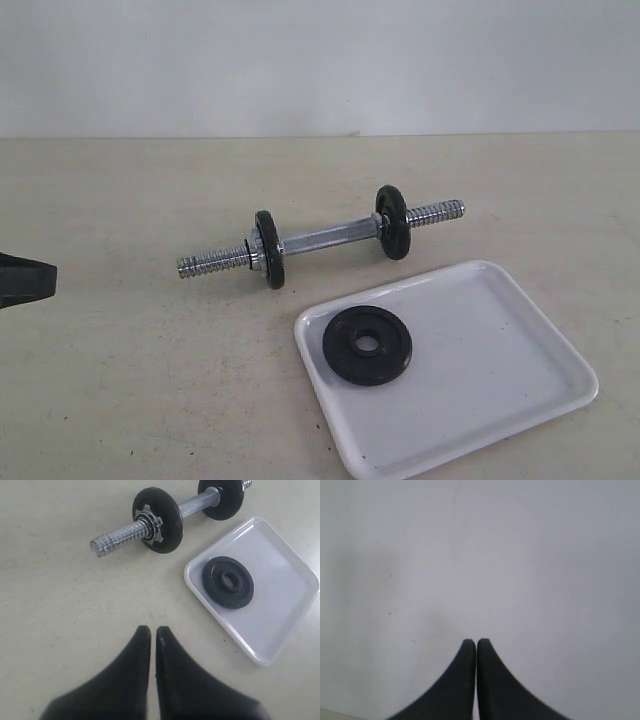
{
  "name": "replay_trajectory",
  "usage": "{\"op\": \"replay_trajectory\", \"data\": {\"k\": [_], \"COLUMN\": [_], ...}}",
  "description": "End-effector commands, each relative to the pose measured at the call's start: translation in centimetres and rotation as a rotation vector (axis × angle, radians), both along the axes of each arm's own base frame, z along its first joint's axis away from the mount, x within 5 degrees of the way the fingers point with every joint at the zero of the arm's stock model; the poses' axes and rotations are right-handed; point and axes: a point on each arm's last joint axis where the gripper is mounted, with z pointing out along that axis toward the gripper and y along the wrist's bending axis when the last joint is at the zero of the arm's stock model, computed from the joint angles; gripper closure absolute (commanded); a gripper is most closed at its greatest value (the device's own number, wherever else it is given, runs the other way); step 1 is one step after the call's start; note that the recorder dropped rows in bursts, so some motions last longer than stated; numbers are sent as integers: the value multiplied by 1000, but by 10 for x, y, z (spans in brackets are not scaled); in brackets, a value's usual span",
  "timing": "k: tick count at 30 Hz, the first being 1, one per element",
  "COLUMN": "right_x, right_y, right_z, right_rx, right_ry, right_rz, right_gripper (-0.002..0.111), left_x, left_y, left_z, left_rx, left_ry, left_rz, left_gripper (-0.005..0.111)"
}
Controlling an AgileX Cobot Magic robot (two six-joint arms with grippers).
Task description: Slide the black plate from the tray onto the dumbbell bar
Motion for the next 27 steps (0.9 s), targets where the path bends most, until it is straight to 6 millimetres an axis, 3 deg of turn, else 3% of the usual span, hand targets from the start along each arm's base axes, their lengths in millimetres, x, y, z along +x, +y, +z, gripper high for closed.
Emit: {"op": "replay_trajectory", "data": {"k": [1,8,12,19,23,27], "right_x": [-25,-37,-37,-37,-34,-10], "right_y": [-2,6,9,10,9,6], "right_z": [16,4,-5,-8,-18,-10], "right_rx": [-28,-102,-39,-15,-107,-110], "right_ry": [-79,119,259,304,397,484], "right_rz": [34,116,168,187,150,122], "right_gripper": [109,109,109,107,93,61], "left_x": [-1,-2,-3,-3,-3,-3], "left_y": [-1,-2,-1,-2,-2,-2], "left_z": [-1,-2,-6,-7,-7,-6], "left_rx": [-8,-11,-15,-20,-22,-24], "left_ry": [8,15,25,28,28,17], "left_rz": [-10,-16,-8,-8,-8,-14], "left_gripper": [102,102,102,102,102,102]}}
